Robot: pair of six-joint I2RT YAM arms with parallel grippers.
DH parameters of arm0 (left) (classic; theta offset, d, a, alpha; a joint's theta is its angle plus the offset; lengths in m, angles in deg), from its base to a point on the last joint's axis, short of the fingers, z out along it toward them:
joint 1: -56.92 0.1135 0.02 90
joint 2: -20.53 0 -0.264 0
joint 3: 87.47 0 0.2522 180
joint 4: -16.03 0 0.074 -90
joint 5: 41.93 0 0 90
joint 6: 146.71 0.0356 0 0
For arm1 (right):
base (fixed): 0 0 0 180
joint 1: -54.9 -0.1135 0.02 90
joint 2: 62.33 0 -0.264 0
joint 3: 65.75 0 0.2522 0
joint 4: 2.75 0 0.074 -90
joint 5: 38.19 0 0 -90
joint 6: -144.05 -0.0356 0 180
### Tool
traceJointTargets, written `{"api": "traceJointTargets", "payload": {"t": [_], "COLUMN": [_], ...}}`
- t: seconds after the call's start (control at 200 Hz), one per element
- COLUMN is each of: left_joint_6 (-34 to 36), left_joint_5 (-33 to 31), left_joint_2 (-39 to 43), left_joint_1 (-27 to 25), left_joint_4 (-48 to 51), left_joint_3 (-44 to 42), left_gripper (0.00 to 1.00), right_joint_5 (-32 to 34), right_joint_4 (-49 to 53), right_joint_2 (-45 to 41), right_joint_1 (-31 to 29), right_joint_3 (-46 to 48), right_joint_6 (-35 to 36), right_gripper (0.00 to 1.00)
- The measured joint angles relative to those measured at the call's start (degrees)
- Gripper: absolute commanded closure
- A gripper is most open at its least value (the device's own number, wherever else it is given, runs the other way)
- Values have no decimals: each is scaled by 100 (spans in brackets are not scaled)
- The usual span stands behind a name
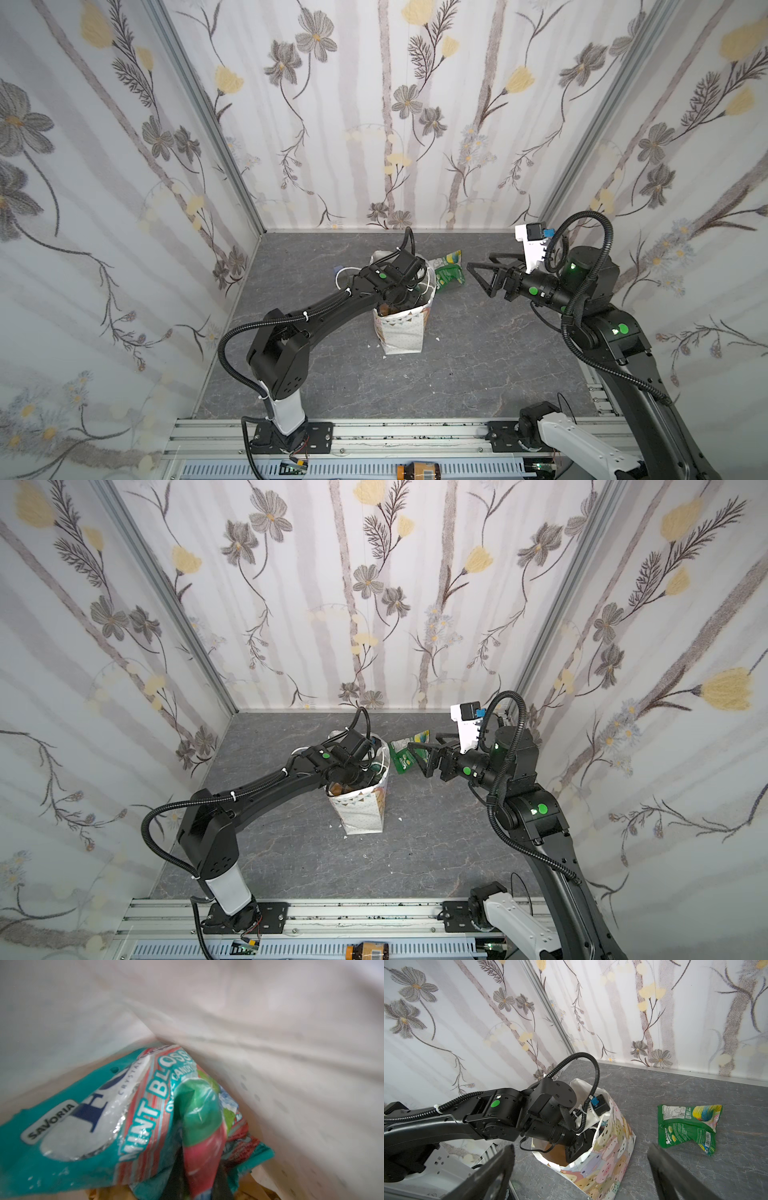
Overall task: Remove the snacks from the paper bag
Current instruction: 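Grasp the teal Mint Blossom pack with the left gripper and lift it, then move the right gripper to the teal pack held by the left gripper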
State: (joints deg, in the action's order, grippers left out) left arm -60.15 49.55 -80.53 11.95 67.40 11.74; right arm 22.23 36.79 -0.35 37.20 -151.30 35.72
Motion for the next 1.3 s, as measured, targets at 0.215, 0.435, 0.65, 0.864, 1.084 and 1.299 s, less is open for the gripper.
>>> {"api": "traceJointTargets", "payload": {"t": [0.215,0.435,0.65,0.864,1.084,1.299], "left_joint_6": [0,0,4,33,66,199], "left_joint_5": [-59,-111,-175,-249,-293,-334], "left_joint_2": [118,275,387,474,601,697], "left_joint_1": [0,0,0,0,0,-13], "left_joint_4": [216,356,509,651,739,796], "left_joint_3": [144,354,621,835,962,1154], "left_gripper": [100,100,100,100,100,100], "right_joint_5": [0,0,2,22,22,22], "right_joint_4": [2,2,0,2,2,0], "right_joint_2": [-13,-17,-50,-57,-79,-81], "right_joint_1": [-11,-17,-17,-20,-20,-24], "right_joint_3": [0,0,0,0,0,0], "right_joint_6": [0,0,0,0,0,-2], "right_gripper": [0,0,0,0,0,1]}}
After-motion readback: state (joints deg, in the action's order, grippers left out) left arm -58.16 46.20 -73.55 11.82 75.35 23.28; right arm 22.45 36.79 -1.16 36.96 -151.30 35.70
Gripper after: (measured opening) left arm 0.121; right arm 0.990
